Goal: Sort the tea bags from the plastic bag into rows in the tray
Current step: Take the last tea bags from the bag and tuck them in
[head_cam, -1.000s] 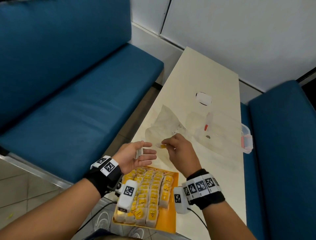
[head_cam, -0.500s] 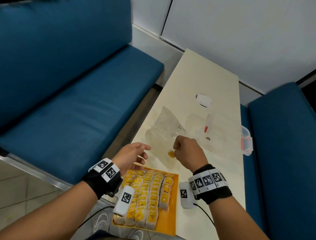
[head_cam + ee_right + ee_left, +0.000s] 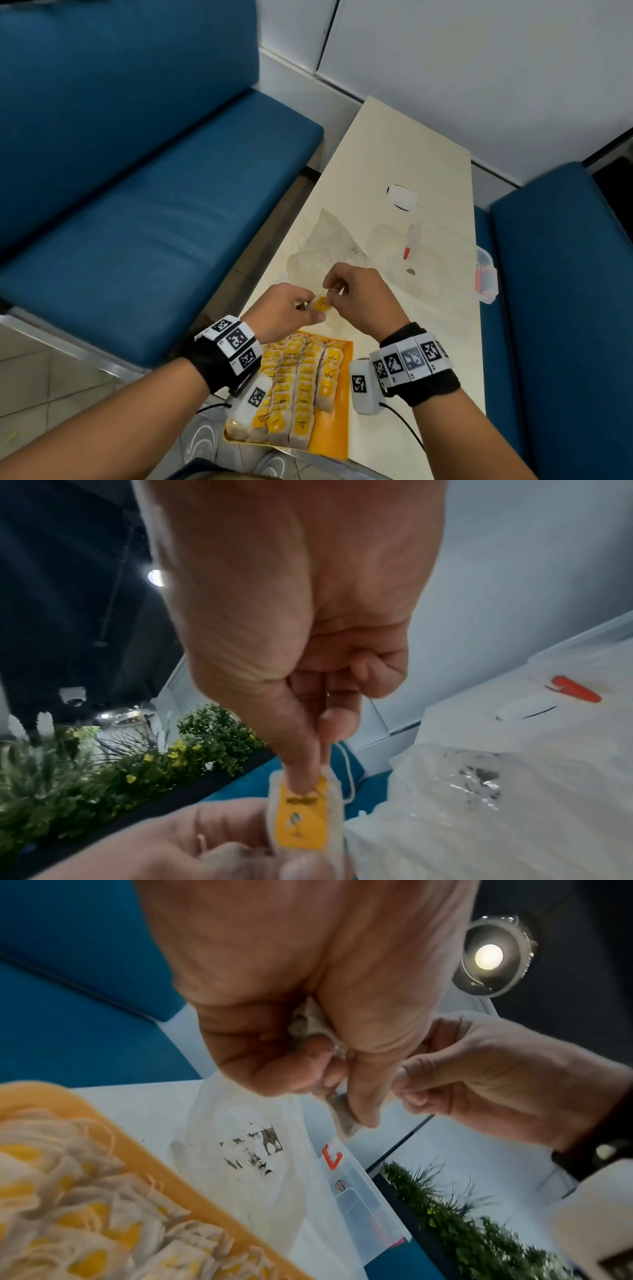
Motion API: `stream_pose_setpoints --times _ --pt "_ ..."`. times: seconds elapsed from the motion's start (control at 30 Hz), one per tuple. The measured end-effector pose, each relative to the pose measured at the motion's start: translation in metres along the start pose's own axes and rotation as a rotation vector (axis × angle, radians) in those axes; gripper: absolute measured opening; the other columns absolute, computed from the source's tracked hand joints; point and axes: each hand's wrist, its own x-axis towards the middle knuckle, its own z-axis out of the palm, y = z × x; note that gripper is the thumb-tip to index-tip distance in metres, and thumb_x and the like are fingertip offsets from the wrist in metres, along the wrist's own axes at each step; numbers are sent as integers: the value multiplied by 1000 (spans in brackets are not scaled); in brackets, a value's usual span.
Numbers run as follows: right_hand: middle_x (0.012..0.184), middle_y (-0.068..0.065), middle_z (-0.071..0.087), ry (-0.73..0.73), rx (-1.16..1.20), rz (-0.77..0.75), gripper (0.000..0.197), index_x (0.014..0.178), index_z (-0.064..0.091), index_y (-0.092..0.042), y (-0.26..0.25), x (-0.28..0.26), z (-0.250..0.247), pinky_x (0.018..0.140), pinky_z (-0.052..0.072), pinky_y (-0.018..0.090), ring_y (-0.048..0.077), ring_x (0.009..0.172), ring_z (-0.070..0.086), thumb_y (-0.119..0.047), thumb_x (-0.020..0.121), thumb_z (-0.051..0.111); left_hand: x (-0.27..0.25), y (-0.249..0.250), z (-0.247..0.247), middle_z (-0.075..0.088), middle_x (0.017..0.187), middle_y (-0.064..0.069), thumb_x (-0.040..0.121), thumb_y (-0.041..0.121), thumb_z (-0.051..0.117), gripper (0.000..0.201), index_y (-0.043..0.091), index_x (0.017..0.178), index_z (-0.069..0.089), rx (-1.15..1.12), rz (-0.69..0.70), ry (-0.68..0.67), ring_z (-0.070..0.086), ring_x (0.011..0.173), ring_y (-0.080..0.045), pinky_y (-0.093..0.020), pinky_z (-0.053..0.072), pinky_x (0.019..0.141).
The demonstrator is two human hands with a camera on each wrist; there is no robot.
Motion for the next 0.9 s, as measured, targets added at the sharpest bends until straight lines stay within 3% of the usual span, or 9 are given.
stream_pose_setpoints --times 0.07,0.13,0.2,0.3,0.4,0.57,0.7,0.8,0.9 --pt "81 -14 65 -12 37 26 12 91 70 -25 2 -2 1 69 49 22 3 74 58 -15 85 68 0 0 2 47 51 14 86 33 80 30 26 60 66 -40 -3 25 43 50 -3 -14 35 50" --pt "81 -12 68 -43 68 47 7 86 72 -24 3 -5 2 70 50 23 4 76 61 -18 85 71 -2 -1 3 52 54 14 85 35 80 23 29 65 71 -43 21 21 47 53 -2 -14 36 52" --pt "82 -10 70 -37 54 65 8 85 73 -24 6 -9 2 70 52 26 5 76 62 -17 86 70 -3 -3 2 60 61 13 85 38 80 6 32 83 77 -24 11 24 52 58 1 -13 39 54" --pt "85 -10 70 -10 -44 76 12 87 75 -24 16 -18 3 69 52 28 9 76 61 -15 86 67 -5 -14 1 55 69 17 87 38 77 28 34 115 72 89 -26 35 55 64 2 -9 38 60" --pt "91 -8 72 -135 -153 72 16 90 74 -25 25 -38 13 73 53 29 12 81 64 -15 86 63 -7 -27 2 56 82 15 90 42 73 39 32 126 66 166 -85 1 56 78 -1 -19 44 76" --pt "95 -2 75 -476 -250 22 20 92 76 -20 33 -74 48 77 55 32 17 88 67 -10 85 60 -9 -39 6 64 115 2 93 41 69 43 27 132 61 224 -158 -57 54 94 -8 -22 41 84" --pt "92 2 77 -709 -212 55 14 89 79 -14 44 -81 71 76 54 29 16 87 69 -7 81 72 -8 -43 8 61 133 4 92 40 70 41 27 131 62 226 -180 -78 56 108 -10 -21 42 89" --pt "94 3 76 -727 -224 83 13 91 80 -15 52 -76 82 79 54 30 18 90 69 -8 80 75 -7 -44 10 61 133 4 92 39 70 39 26 128 64 235 -187 -86 59 115 -12 -22 43 90" --pt "99 2 75 -613 -269 102 14 91 79 -19 59 -73 92 82 54 31 21 94 68 -12 83 70 -5 -44 11 62 131 5 92 39 71 36 27 125 65 242 -177 -81 57 104 -8 -21 43 89"
